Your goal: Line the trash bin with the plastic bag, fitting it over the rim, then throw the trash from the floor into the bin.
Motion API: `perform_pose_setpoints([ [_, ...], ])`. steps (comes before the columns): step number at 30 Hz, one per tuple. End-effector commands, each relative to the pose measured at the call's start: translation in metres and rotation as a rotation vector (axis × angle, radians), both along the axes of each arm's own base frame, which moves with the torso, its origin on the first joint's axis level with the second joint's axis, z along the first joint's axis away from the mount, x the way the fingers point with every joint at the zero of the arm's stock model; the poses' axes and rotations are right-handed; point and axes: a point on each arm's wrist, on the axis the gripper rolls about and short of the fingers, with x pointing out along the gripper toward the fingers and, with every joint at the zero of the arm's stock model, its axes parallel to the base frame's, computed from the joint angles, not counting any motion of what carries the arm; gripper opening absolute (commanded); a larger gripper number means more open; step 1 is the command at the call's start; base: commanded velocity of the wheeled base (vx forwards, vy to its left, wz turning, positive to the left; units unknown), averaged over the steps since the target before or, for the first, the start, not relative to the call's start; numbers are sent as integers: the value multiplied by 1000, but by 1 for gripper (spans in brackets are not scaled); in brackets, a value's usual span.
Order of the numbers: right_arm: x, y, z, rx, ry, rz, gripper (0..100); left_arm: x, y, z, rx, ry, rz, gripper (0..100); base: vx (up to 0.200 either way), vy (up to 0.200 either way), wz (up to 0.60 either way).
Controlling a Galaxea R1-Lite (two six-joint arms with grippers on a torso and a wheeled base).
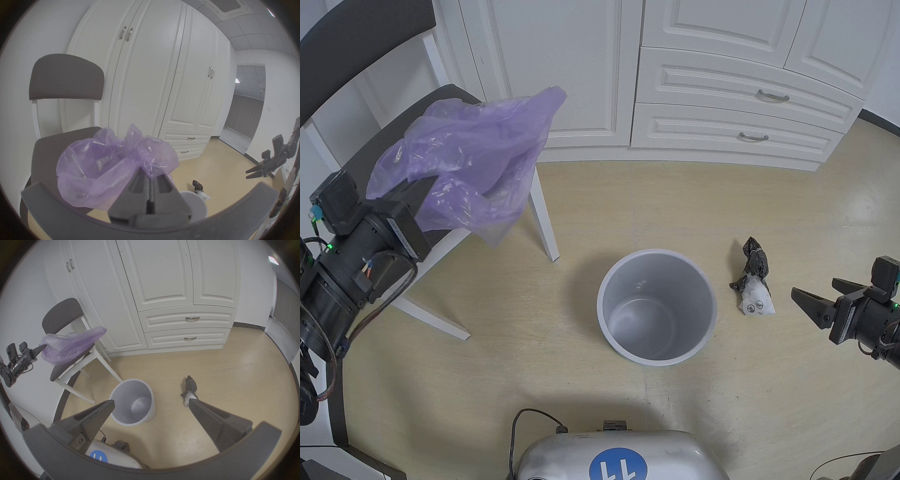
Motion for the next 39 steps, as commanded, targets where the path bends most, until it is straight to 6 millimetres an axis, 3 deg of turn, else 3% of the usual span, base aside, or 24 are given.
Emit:
perform_pose_setpoints([
  [1,0,2,0,-3,1,4,100,3,-15,-9,21,39,-39,0,0,0,0],
  [16,-1,1,1,-3,-7,-3,100,-19,-36,-15,72,31,-134,0,0,0,0],
  [39,-2,2,-2,-17,5,3,100,-41,-46,-18,73,-58,-236,0,0,0,0],
])
